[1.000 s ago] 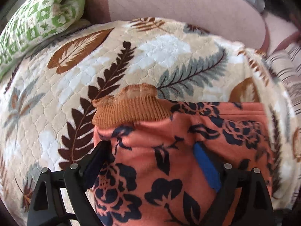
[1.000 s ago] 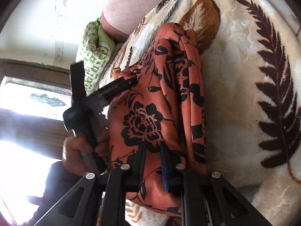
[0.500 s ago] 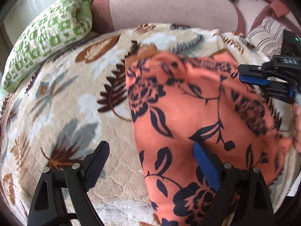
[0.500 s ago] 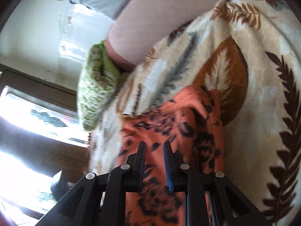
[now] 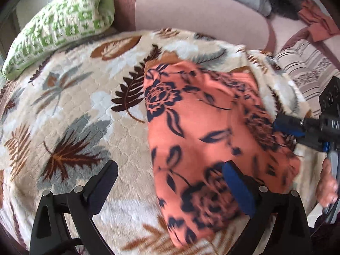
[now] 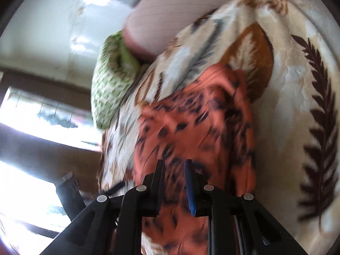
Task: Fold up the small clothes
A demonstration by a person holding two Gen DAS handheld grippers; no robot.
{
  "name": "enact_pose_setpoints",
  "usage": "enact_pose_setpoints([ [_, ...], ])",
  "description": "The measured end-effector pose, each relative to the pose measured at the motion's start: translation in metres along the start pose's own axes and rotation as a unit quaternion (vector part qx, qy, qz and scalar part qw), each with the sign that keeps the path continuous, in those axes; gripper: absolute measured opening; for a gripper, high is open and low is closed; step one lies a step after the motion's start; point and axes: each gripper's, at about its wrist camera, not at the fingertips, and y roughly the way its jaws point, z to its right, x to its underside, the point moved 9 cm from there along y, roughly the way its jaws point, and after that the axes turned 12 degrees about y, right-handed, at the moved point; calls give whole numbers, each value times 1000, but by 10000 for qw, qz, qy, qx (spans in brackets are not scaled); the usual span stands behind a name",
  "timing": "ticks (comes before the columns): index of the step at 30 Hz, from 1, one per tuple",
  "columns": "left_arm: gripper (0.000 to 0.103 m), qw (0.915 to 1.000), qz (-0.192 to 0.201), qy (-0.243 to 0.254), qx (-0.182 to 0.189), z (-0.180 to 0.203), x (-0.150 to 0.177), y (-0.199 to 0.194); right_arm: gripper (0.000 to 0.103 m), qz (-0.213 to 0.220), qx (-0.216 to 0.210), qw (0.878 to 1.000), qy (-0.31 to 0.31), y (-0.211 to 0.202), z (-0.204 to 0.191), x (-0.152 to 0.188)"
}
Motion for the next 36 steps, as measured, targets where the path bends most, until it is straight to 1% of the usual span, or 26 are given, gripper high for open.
enact_pose_setpoints([
  [2, 99, 9998, 131, 96, -99, 7, 0, -14, 22, -1, -99, 9999, -14, -8, -8, 18],
  [3, 99, 9995, 146, 171, -208, 9, 3, -18, 22, 26, -75, 9999, -73, -12, -11, 27],
  [4, 99, 9986, 47, 324, -419, 12, 8, -17, 22, 56, 50, 9999, -154, -15, -12, 35],
  [5, 99, 9974, -59, 445, -558, 14, 11, -13, 22, 106, 215, 9995, -199, -16, -10, 41],
  [6, 99, 9954, -197, 607, -718, 15, 16, -8, 22, 187, 473, 9985, -184, -16, -2, 50],
  [7, 99, 9915, -383, 833, -925, 17, 24, 4, 22, 227, 705, 9972, -141, -16, 5, 57],
  [8, 100, 9894, -496, 939, -992, 18, 29, 12, 22, 246, 1090, 9937, -65, -13, 21, 66],
  [9, 101, 9889, -629, 954, -955, 20, 36, 22, 22, 222, 1266, 9917, -34, -10, 31, 74],
  [10, 101, 9903, -749, 819, -839, 20, 42, 30, 22, 168, 1322, 9911, -27, -3, 38, 79],
  [11, 102, 9919, -772, 643, -774, 18, 45, 32, 22, 104, 1374, 9905, -38, 2, 42, 85],
  [12, 102, 9921, -774, 598, -790, 17, 44, 32, 22, 118, 1428, 9896, -94, 4, 41, 86],
  [14, 102, 9900, -761, 743, -923, 18, 42, 28, 22, 215, 1526, 9877, -282, 6, 39, 88],
  [16, 102, 9879, -663, 889, -1081, 21, 39, 19, 22, 243, 1504, 9879, -277, 9, 40, 88],
  [18, 102, 9875, -553, 935, -1141, 23, 37, 11, 22, 240, 1446, 9890, -213, 9, 43, 87],
  [21, 101, 9874, -439, 863, -1250, 21, 37, 0, 22, 247, 1363, 9903, -82, 3, 52, 83],
  [24, 101, 9876, -262, 753, -1352, 17, 34, -15, 22, 282, 1403, 9897, -110, 4, 52, 84],
  [27, 101, 9867, 21, 730, -1452, 14, 28, -34, 22, 322, 1452, 9888, -120, 4, 52, 83],
  [33, 101, 9844, 448, 804, -1500, 13, 13, -60, 22, 377, 1508, 9877, -158, 4, 51, 86],
  [36, 101, 9841, 578, 816, -1469, 14, 7, -64, 22, 380, 1518, 9875, -210, 4, 51, 86],
])
